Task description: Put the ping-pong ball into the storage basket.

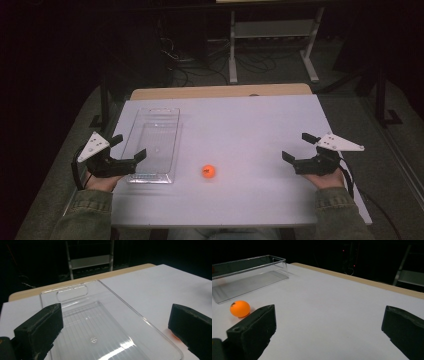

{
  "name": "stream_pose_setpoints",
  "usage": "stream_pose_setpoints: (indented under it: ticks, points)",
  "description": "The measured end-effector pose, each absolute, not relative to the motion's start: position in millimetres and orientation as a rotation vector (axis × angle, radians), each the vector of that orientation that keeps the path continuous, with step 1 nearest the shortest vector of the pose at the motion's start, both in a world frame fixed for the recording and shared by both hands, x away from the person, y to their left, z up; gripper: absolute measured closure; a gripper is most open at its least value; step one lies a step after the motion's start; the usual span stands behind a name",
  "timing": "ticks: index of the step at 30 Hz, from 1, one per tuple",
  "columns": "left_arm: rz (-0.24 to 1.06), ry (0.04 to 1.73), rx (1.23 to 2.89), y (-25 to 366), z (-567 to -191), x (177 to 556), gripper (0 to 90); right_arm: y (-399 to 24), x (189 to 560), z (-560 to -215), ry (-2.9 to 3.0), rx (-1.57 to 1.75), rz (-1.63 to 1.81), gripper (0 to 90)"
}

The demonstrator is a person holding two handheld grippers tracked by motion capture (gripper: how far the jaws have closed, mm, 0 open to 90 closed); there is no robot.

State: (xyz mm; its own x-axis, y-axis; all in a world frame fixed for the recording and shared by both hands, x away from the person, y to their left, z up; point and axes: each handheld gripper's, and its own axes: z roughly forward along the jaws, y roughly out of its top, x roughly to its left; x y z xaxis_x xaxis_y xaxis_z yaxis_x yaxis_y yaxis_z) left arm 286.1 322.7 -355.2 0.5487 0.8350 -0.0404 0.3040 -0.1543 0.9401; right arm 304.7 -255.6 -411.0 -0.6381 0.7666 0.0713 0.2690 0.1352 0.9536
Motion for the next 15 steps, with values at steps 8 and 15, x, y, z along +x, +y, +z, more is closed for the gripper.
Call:
stream_pose_setpoints:
  ticks: [8,15]
  points:
    - [0.606,0.929,1.757,314.9,-346.0,290.4,0.0,-255.4,304.7,-411.0,1.983,0.994,1.516,0.0]
    - [0.602,0.89,1.812,308.1,-338.7,293.9,0.0,-255.0,304.6,-411.1,1.987,0.991,1.518,0.0]
